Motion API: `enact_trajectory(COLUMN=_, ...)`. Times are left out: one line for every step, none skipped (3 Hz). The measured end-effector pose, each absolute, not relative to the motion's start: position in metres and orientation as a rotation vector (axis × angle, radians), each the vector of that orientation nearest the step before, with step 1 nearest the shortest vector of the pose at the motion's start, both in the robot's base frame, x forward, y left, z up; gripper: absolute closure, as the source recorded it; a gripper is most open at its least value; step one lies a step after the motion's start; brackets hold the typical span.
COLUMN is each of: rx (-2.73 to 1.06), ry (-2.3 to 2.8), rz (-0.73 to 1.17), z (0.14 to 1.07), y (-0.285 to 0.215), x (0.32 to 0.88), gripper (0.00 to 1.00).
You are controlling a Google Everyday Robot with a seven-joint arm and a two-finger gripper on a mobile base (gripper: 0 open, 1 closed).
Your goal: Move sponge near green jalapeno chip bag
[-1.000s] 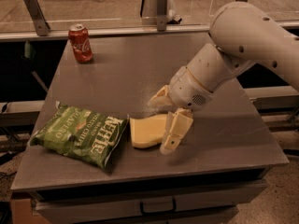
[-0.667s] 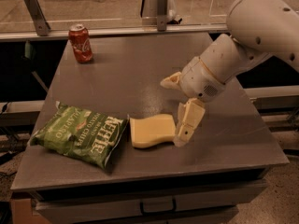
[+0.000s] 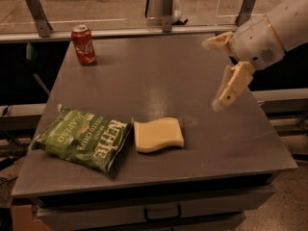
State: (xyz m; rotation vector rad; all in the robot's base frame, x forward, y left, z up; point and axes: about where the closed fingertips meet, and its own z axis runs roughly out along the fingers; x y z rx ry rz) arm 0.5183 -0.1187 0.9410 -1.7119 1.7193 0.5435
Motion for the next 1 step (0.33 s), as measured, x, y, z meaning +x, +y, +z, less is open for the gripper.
enact_trajectory(rx=-1.691, ry=1.685, rz=0.512, z=0.9623, y=-0.1202, x=0.5243, gripper=0.0)
